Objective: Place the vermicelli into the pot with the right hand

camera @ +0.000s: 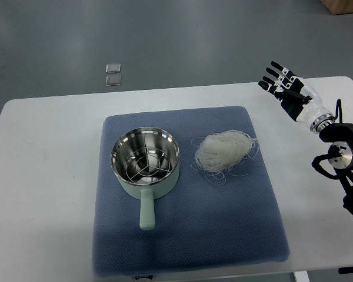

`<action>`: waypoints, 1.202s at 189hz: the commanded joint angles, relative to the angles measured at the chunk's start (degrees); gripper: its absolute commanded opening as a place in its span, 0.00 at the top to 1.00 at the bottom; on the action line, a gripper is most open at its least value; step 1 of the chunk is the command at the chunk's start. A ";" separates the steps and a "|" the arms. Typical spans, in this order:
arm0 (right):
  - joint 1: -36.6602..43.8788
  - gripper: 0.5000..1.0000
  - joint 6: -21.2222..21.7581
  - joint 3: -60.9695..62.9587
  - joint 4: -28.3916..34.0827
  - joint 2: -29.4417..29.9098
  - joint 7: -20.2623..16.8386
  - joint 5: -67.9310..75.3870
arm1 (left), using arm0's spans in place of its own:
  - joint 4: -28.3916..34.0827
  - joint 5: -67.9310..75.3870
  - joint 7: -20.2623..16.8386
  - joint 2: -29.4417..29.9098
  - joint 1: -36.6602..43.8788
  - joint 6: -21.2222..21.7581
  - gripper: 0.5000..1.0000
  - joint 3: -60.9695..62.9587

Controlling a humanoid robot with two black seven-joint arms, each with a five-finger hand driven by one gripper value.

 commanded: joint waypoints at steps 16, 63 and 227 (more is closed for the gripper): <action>0.00 0.14 0.99 -0.10 0.09 -0.02 0.00 -0.17 | 0.01 0.00 0.00 0.00 0.00 -0.01 0.00 0.00; 0.09 0.14 1.16 -0.28 0.35 -0.64 0.00 -0.17 | 0.01 0.00 0.00 0.00 0.00 -0.01 0.00 0.00; 4.84 0.14 7.40 -11.70 5.71 -10.75 5.89 -26.19 | 0.01 0.00 0.00 0.00 0.00 -0.01 0.00 0.00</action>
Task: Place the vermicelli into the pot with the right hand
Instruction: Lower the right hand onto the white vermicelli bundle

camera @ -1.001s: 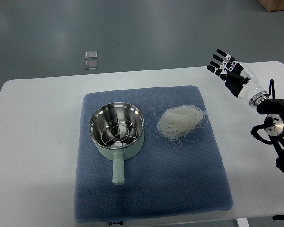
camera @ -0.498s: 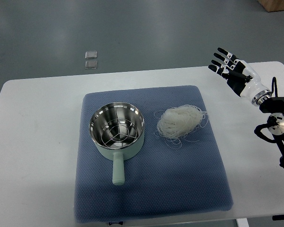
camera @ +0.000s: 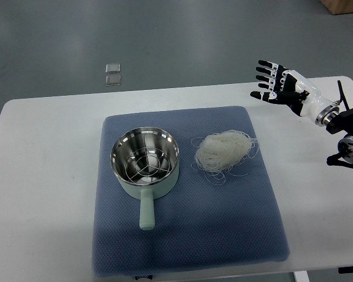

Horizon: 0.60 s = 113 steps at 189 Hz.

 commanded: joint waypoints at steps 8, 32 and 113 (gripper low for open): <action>2.73 0.14 0.53 -6.45 3.00 -4.34 3.50 -9.56 | 0.00 0.00 0.00 0.00 0.00 0.00 0.00 0.00; 5.11 0.14 0.53 -12.25 7.30 -8.11 6.14 -18.08 | 0.00 0.00 0.00 0.00 0.09 0.00 0.00 0.00; 11.17 0.14 0.18 -30.62 11.88 -10.58 8.69 -39.45 | 0.00 0.00 0.00 0.00 0.00 0.00 0.00 0.00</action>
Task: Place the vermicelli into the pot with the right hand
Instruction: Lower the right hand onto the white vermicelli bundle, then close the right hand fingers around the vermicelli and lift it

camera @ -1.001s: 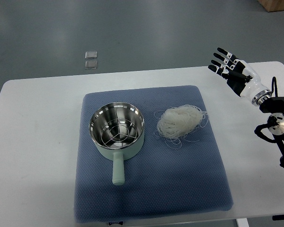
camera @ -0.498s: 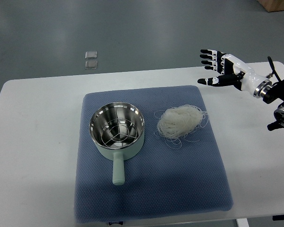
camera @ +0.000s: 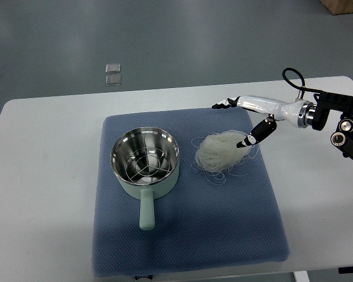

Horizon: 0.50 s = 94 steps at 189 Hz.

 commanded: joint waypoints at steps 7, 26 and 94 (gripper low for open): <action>2.02 0.14 -0.07 -4.85 0.07 0.72 0.15 -3.77 | 0.00 0.00 0.00 0.00 -0.02 0.01 0.00 0.00; 3.43 0.14 -0.24 -8.28 0.07 1.33 -0.02 -4.56 | 0.00 0.00 0.00 0.00 -0.02 0.01 0.00 0.00; 6.15 0.15 -3.93 -13.99 -4.68 4.76 -0.38 -9.48 | 0.00 0.00 0.00 0.00 0.07 0.01 0.00 0.00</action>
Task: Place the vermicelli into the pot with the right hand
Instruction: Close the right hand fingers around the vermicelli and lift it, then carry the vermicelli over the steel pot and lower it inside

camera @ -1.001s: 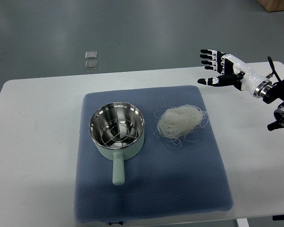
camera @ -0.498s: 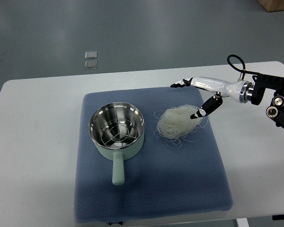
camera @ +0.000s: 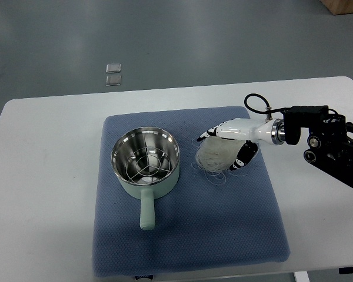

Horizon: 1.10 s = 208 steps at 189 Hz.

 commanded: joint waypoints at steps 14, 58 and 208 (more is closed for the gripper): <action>1.62 0.16 -1.20 -2.29 -2.94 1.00 0.00 -0.79 | 0.00 0.00 0.00 0.00 0.00 -0.01 0.00 0.00; 2.76 0.18 -3.31 -4.93 -6.02 1.44 -0.08 -2.46 | 0.00 0.00 0.00 0.00 0.00 -0.01 0.00 0.00; 9.00 1.00 -7.53 -0.18 0.04 0.83 -0.61 6.15 | 0.00 0.00 0.00 0.00 0.00 -0.01 0.00 0.00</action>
